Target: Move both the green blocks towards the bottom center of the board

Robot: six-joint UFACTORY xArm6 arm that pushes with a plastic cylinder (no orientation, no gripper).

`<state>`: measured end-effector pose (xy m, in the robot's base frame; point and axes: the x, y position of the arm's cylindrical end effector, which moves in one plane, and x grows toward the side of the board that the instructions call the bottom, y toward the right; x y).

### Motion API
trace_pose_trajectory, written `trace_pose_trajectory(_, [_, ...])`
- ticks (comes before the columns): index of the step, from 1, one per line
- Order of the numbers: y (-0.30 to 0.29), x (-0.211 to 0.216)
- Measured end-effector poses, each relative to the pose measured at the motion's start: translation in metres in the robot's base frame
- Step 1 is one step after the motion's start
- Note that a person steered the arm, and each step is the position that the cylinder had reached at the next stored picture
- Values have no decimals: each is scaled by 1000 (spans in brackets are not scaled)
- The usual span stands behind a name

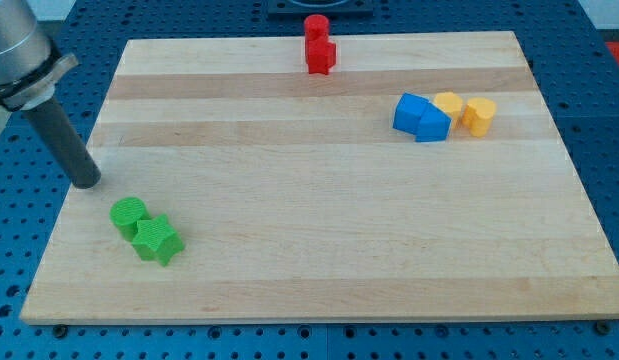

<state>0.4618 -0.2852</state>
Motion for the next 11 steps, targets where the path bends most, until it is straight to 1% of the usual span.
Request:
trace_pose_trajectory(2, [-1,2])
trace_pose_trajectory(3, [11,12])
trace_pose_trajectory(5, [68,45])
trace_pose_trajectory(6, [78,61])
trace_pose_trajectory(7, [78,71])
trace_pose_trajectory(10, [77,74])
trace_pose_trajectory(11, [65,75])
